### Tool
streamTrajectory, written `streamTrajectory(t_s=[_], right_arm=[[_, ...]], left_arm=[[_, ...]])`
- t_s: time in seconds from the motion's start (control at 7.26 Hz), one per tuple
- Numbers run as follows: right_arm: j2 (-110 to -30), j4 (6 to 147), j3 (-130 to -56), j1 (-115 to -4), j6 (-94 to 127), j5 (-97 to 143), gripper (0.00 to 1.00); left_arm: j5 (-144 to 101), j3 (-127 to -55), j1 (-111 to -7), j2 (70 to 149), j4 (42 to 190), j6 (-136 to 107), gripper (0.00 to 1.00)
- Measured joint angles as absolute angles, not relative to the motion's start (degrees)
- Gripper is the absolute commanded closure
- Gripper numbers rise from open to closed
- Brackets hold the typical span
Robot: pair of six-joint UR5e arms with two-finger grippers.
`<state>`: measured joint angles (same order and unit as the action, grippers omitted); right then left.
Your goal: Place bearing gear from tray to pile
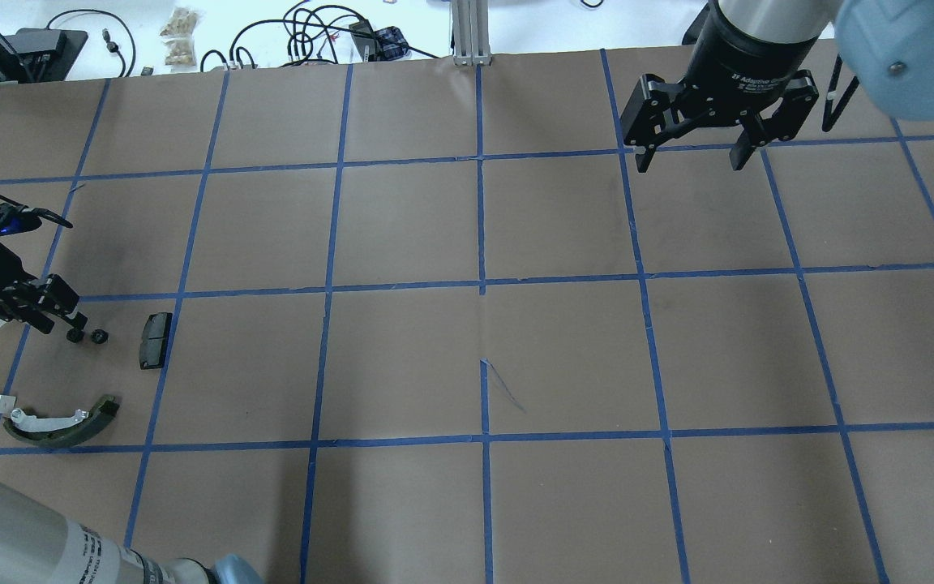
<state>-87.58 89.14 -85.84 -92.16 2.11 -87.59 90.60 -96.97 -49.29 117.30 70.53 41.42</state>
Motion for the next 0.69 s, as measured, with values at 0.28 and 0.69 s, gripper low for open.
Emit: streamTrajectory(t_s=[0.28,0.69], right_arm=[[-87.6,89.1,-85.8,-92.2,2.1,-87.5,0.0],[-87.6,89.2,-85.8,-92.2,2.1,-87.4,0.0]], left_arm=[[90.8,-95.0,-51.9,115.1,71.3,40.5,0.0],[91.1,-93.2,-61.7,108.5,75.9,30.9,0.0]])
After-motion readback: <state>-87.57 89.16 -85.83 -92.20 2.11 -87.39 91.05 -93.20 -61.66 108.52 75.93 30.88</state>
